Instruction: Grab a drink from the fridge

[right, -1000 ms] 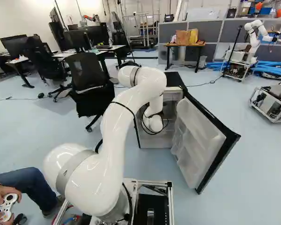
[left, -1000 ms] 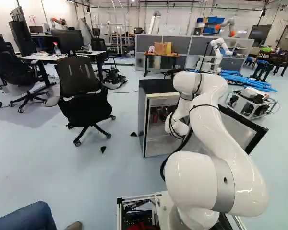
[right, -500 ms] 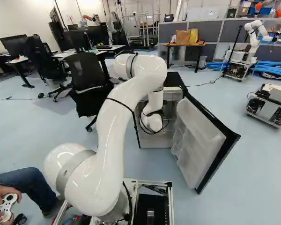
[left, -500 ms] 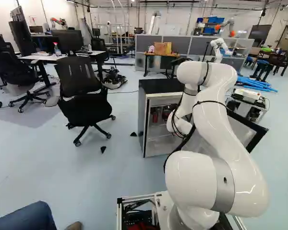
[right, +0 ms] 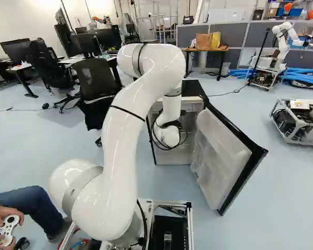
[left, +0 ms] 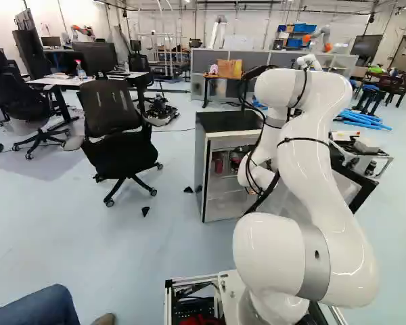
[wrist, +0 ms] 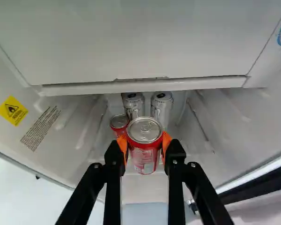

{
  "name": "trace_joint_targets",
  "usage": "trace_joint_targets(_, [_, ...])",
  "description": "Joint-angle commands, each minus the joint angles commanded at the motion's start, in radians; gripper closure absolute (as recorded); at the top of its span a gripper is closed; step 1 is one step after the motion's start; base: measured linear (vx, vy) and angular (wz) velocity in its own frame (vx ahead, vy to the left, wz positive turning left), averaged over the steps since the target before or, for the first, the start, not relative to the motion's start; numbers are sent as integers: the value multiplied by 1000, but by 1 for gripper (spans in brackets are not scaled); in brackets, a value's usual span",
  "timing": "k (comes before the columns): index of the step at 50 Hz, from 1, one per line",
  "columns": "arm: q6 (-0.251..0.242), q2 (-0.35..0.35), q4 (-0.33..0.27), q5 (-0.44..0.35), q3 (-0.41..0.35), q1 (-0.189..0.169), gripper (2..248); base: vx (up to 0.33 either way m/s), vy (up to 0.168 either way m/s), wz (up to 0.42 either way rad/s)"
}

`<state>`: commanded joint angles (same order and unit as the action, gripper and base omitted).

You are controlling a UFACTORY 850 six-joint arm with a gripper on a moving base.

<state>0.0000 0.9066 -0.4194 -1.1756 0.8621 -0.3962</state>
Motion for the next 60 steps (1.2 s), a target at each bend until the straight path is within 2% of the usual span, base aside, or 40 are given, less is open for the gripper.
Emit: trace_joint_targets(60, [0, -403, 0, 0, -431, -9, 157, 0, 0, 0])
